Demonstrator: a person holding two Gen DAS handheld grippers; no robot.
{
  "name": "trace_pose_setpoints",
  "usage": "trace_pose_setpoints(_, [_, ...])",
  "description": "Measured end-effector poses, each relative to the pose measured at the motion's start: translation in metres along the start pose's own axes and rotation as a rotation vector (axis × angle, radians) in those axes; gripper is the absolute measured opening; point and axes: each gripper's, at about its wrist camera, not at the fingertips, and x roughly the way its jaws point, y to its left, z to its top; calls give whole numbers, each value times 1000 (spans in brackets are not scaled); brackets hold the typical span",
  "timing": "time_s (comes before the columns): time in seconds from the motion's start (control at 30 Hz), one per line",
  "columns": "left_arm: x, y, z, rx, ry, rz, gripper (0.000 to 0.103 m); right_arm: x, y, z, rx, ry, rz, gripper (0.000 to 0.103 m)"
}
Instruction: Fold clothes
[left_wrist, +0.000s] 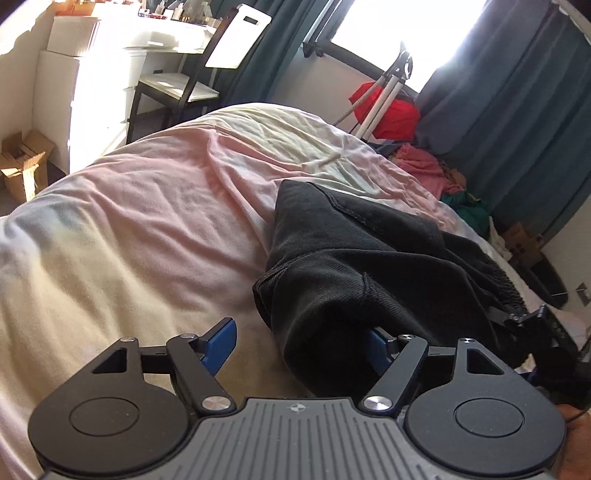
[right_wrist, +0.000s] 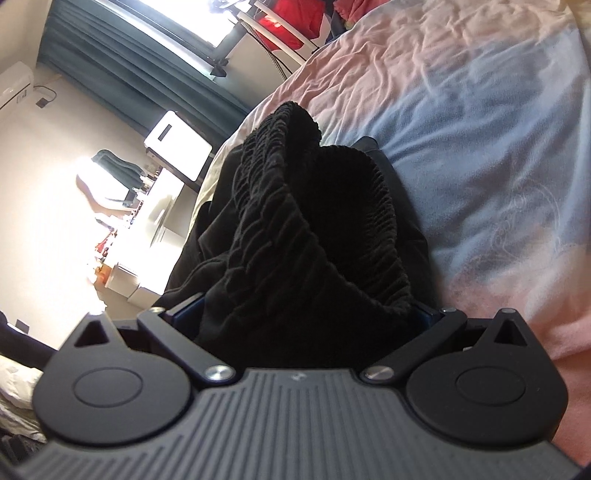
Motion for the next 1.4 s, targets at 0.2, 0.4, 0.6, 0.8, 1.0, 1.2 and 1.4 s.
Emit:
trace_pose_setpoints(0.2, [-15,17,19,-131,16,-182,99,-8,8,-2,-57,-11,-39,75])
trace_pose_setpoints(0.4, [53,37,61,-283,146,-262,98,-21,18,-3,-110,-62,-30,63])
trace_pose_setpoints(0.6, [116,47,60,-311,327,-285,95,-20,18,-4,-125,-71,-28,63])
trace_pose_setpoints(0.8, [133,47,60,-273,363,-321,93,-8,6,-5,-47,-50,-33,79])
trace_pose_setpoints(1.0, [133,47,59,-252,332,-321,89,1,14,-7,-79,-49,-67,103])
trace_pose_setpoints(1.2, [132,47,57,-260,299,-318,89,10,24,-9,-125,-49,-108,103])
trace_pose_setpoints(1.4, [129,37,58,-215,262,-303,85,4,35,-10,-170,-93,-132,76])
